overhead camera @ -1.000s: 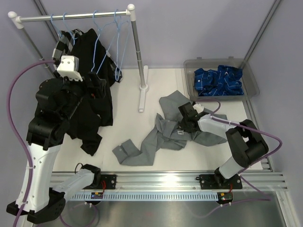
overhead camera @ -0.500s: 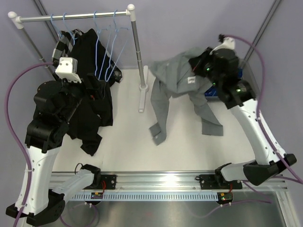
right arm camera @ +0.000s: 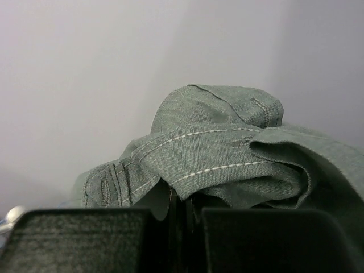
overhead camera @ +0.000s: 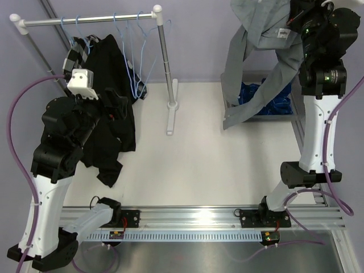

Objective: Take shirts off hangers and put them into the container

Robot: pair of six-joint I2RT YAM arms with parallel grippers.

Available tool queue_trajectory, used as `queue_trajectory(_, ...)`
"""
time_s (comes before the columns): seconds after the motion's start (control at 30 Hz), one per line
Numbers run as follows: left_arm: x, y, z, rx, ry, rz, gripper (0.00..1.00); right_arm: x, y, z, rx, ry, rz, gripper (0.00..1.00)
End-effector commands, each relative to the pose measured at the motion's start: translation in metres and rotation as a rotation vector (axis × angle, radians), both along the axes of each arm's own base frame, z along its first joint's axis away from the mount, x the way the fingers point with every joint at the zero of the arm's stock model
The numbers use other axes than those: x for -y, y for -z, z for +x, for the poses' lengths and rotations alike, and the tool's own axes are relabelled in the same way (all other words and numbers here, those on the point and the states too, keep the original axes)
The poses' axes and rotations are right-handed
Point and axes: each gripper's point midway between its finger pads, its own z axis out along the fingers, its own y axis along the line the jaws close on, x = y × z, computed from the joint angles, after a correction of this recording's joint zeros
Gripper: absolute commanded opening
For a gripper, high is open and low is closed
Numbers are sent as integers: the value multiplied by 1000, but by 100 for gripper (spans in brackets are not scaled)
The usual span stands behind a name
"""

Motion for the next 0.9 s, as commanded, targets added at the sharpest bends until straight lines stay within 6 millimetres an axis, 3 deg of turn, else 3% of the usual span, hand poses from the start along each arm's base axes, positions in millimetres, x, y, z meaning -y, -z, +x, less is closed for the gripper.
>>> queue_trajectory(0.0,5,0,2,3,18,-13,98,34,-20,19,112,47,-26,0)
queue_trajectory(0.03,4,1,2,2,17,-13,98,56,-19,23,116,80,-20,0)
queue_trajectory(0.17,5,8,3,-14,16,-11,98,86,-3,49,105,94,-21,0)
queue_trajectory(0.27,5,12,4,-23,19,-10,98,97,9,64,103,94,-51,0)
queue_trajectory(0.33,7,17,5,-35,22,-9,98,94,14,70,95,59,-65,0)
queue_trajectory(0.43,8,20,6,-46,26,-12,97,86,42,85,24,-1,-86,0)
queue_trajectory(0.53,10,24,6,-56,33,-13,97,83,98,100,-83,-41,-63,0)
queue_trajectory(0.57,10,26,7,-60,32,-12,97,84,133,107,-155,-48,-46,0)
queue_trajectory(0.63,10,27,7,-62,32,-12,97,82,173,116,-242,-70,-28,0)
queue_trajectory(0.67,10,28,7,-64,32,-13,97,77,213,122,-331,-103,-13,0)
queue_trajectory(0.73,10,29,7,-68,34,-12,97,65,255,127,-428,-133,-26,0)
queue_trajectory(0.77,11,31,8,-71,35,-11,97,58,295,130,-527,-156,-20,0)
queue_trajectory(0.83,12,33,8,-78,39,-12,97,34,329,133,-617,-207,-39,0)
queue_trajectory(0.87,12,33,8,-78,41,-12,97,28,363,134,-708,-219,-25,0)
